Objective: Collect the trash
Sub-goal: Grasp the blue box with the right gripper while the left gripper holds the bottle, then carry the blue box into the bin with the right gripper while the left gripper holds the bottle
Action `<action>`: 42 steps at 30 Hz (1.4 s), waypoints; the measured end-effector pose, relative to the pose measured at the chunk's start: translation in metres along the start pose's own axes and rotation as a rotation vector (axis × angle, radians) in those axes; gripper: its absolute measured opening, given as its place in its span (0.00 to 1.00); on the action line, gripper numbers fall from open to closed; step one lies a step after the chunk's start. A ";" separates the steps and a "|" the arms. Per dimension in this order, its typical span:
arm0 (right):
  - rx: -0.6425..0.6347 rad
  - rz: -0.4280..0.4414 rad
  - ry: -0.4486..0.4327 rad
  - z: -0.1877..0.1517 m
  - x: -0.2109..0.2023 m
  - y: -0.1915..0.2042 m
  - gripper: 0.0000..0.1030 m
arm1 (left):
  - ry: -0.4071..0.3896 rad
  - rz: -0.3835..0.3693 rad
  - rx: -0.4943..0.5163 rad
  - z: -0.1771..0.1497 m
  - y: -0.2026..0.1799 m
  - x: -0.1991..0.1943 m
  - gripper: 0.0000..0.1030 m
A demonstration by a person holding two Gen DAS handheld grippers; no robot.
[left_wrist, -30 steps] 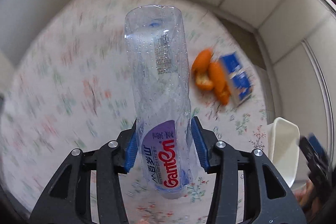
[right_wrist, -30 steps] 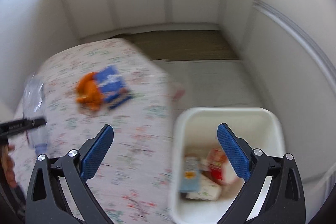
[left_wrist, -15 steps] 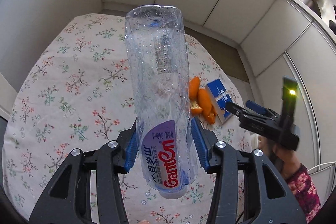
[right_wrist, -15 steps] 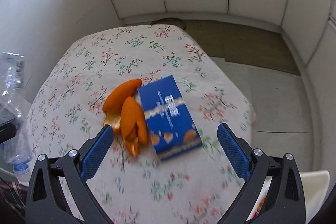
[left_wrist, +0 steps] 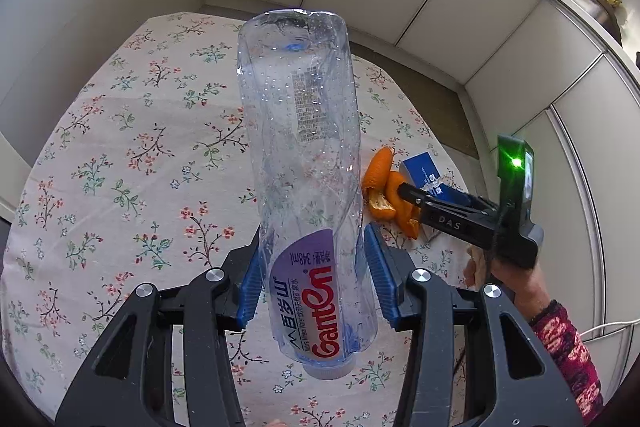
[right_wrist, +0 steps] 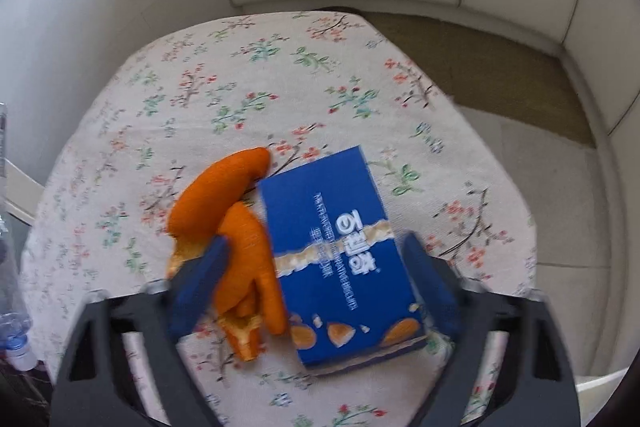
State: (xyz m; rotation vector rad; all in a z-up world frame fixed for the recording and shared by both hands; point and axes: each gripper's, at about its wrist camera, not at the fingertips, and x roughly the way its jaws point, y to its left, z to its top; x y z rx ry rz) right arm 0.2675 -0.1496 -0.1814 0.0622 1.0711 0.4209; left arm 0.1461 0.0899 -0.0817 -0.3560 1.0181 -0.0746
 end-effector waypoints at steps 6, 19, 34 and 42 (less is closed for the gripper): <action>0.066 -0.003 -0.037 -0.006 -0.021 -0.005 0.55 | -0.023 0.020 -0.017 -0.001 0.000 -0.006 0.44; 0.040 -0.009 -0.148 -0.015 -0.085 0.035 0.55 | -0.069 0.040 -0.065 -0.006 0.004 -0.028 0.44; 0.023 -0.020 -0.286 -0.046 -0.162 0.076 0.55 | -0.152 0.017 -0.057 -0.009 -0.007 -0.064 0.44; 0.040 -0.057 -0.343 -0.068 -0.200 0.066 0.55 | -0.190 -0.005 -0.020 -0.015 -0.023 -0.073 0.44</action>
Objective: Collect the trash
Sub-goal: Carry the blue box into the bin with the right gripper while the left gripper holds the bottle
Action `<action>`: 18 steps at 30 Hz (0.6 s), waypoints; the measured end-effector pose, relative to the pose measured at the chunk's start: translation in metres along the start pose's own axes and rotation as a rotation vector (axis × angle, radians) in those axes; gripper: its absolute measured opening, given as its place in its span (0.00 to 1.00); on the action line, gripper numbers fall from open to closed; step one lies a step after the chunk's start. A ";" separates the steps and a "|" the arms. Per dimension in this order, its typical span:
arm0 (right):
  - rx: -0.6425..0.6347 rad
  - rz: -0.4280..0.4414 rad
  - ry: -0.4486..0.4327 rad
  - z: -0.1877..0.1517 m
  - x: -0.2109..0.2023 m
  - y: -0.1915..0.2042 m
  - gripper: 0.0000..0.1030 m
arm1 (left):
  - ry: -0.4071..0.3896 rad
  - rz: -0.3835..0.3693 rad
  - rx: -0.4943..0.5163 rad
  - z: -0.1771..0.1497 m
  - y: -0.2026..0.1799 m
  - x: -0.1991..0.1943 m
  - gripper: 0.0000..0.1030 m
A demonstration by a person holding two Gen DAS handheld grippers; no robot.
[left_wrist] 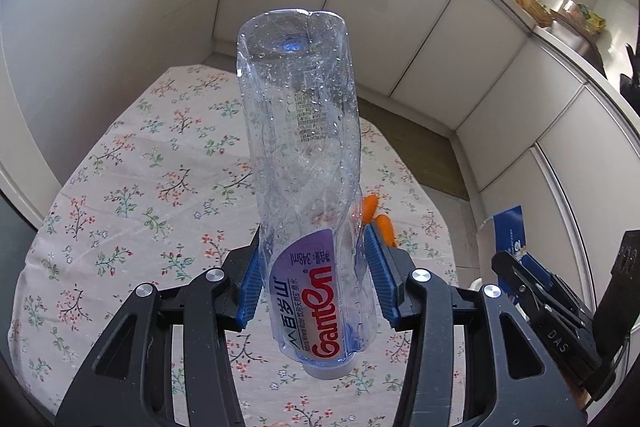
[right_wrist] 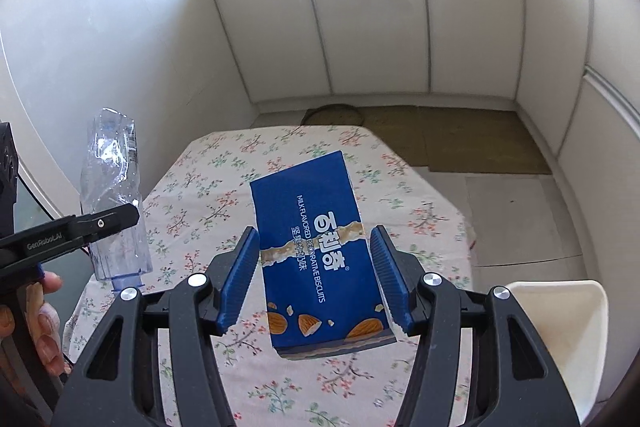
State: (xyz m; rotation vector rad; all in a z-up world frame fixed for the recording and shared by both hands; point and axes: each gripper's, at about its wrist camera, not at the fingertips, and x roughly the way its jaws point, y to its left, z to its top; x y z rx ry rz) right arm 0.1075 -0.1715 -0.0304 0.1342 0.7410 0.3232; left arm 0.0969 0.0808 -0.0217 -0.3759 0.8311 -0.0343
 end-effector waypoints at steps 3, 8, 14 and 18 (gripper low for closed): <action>0.013 -0.031 -0.016 -0.005 -0.014 -0.011 0.55 | -0.010 -0.008 0.021 -0.003 -0.008 -0.001 0.44; 0.020 -0.111 -0.032 -0.014 -0.034 -0.031 0.56 | -0.010 -0.020 0.056 -0.010 -0.023 0.003 0.44; 0.071 -0.198 -0.050 -0.028 -0.058 -0.066 0.56 | -0.005 -0.033 0.110 -0.020 -0.047 0.009 0.44; 0.117 -0.262 -0.056 -0.040 -0.070 -0.093 0.56 | 0.001 -0.038 0.146 -0.027 -0.061 0.014 0.44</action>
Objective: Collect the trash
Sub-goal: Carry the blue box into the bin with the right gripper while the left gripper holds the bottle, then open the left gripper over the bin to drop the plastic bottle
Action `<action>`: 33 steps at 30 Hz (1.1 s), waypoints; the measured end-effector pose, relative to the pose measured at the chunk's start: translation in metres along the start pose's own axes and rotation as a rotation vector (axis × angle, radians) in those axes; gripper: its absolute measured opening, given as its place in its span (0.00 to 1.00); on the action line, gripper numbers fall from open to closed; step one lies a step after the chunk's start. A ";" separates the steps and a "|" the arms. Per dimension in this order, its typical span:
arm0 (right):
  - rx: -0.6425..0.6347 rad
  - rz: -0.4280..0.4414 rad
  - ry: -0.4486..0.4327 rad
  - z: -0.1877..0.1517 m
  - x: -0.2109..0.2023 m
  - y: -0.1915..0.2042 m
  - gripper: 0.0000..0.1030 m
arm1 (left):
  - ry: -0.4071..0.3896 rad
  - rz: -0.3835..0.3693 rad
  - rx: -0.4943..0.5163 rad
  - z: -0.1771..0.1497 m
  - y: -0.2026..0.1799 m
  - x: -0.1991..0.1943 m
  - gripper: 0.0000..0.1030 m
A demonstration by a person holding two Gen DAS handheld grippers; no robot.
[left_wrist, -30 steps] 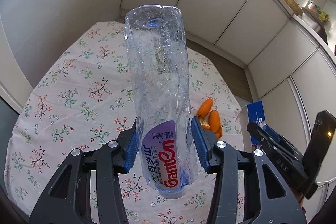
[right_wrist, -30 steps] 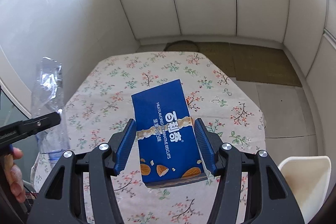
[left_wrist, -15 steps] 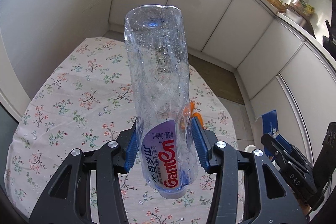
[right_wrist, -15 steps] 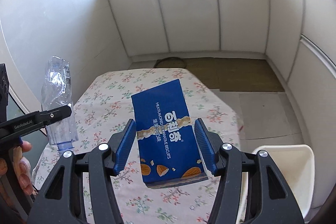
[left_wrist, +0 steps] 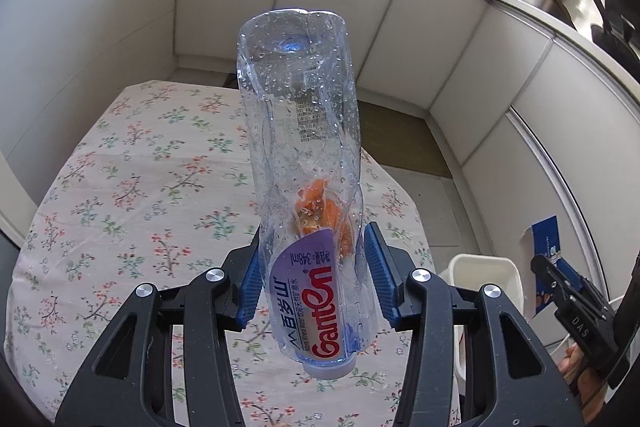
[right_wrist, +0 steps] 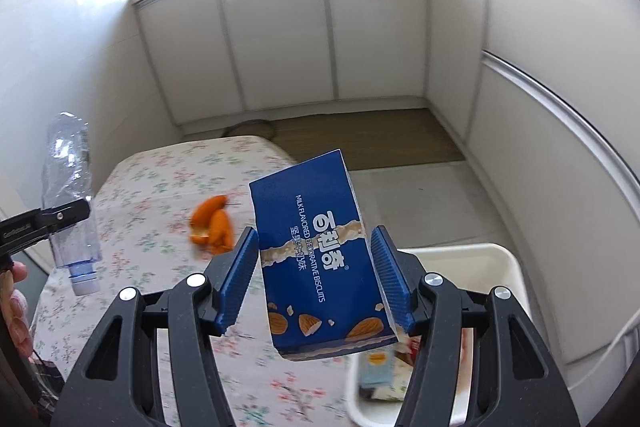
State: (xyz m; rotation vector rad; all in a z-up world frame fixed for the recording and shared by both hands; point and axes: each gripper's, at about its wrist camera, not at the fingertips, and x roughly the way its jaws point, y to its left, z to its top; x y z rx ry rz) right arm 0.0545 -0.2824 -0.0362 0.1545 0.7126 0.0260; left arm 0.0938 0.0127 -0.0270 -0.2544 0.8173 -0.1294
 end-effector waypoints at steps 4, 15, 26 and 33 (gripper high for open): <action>0.068 -0.052 0.020 -0.009 0.002 -0.032 0.56 | 0.010 -0.003 0.031 -0.005 -0.016 0.006 0.44; 0.133 -0.230 0.028 -0.025 0.000 -0.082 0.58 | 0.043 -0.009 0.102 -0.015 -0.056 0.022 0.44; 0.188 -0.351 0.006 -0.036 -0.013 -0.120 0.81 | 0.060 -0.083 0.166 -0.023 -0.121 0.033 0.44; 0.284 -0.428 -0.002 -0.045 -0.032 -0.155 0.86 | 0.086 -0.159 0.223 -0.036 -0.171 0.041 0.44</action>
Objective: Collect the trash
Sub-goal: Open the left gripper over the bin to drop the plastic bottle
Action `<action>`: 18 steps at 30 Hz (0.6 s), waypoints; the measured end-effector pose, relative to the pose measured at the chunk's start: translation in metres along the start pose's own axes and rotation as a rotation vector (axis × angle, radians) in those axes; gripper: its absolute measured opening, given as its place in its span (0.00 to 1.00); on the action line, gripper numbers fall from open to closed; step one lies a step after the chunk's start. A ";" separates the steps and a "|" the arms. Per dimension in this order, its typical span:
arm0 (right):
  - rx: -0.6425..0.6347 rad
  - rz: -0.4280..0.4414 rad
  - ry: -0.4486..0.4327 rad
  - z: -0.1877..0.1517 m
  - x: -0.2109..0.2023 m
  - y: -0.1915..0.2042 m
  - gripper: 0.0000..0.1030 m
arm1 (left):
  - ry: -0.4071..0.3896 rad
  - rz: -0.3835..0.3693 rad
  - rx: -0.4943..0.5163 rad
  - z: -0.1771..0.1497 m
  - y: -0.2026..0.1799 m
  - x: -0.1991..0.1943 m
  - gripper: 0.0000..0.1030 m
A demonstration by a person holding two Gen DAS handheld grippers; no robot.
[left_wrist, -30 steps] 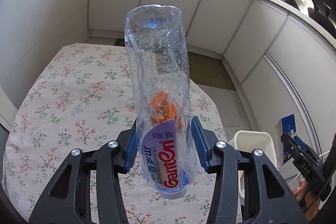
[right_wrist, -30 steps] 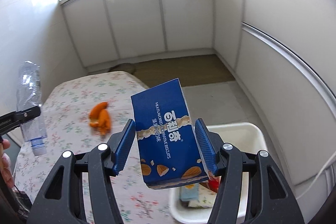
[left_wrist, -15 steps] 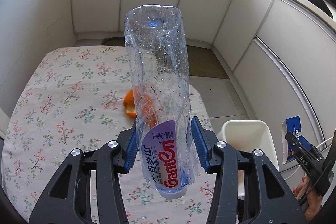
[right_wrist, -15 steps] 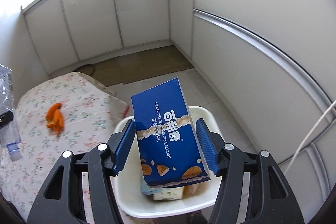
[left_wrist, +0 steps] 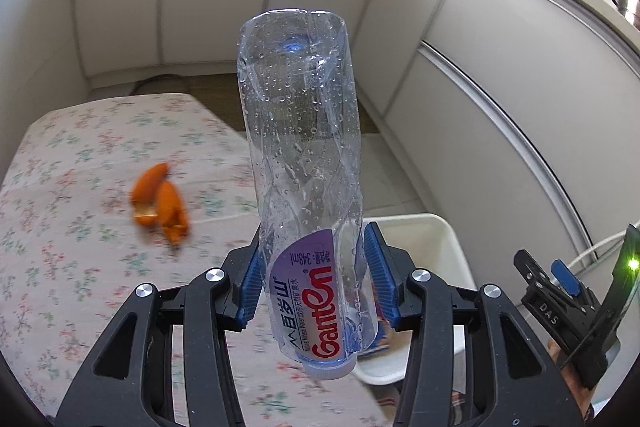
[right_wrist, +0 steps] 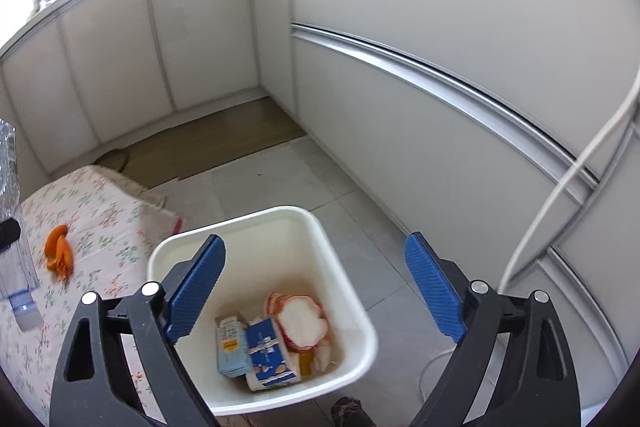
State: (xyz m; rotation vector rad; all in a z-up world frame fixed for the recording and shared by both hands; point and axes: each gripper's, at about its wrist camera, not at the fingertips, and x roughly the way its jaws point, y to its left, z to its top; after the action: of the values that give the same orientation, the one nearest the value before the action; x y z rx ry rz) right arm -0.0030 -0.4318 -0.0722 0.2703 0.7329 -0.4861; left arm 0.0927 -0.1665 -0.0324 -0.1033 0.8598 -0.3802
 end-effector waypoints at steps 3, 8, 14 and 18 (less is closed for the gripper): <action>0.054 -0.017 0.011 0.000 0.000 -0.018 0.86 | 0.008 -0.025 0.041 -0.002 -0.022 0.008 0.44; 0.130 -0.044 0.018 -0.002 -0.002 -0.047 0.87 | 0.050 -0.089 0.065 -0.003 -0.056 0.028 0.44; 0.184 -0.081 0.010 -0.003 -0.003 -0.068 0.87 | 0.099 -0.136 0.131 -0.006 -0.087 0.050 0.45; 0.188 -0.088 0.011 -0.003 -0.002 -0.068 0.88 | 0.127 -0.153 0.121 -0.006 -0.089 0.059 0.54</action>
State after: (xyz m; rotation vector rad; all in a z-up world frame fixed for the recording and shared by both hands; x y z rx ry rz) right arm -0.0403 -0.4882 -0.0774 0.4184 0.7128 -0.6386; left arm 0.0977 -0.2699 -0.0573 -0.0334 0.9544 -0.5860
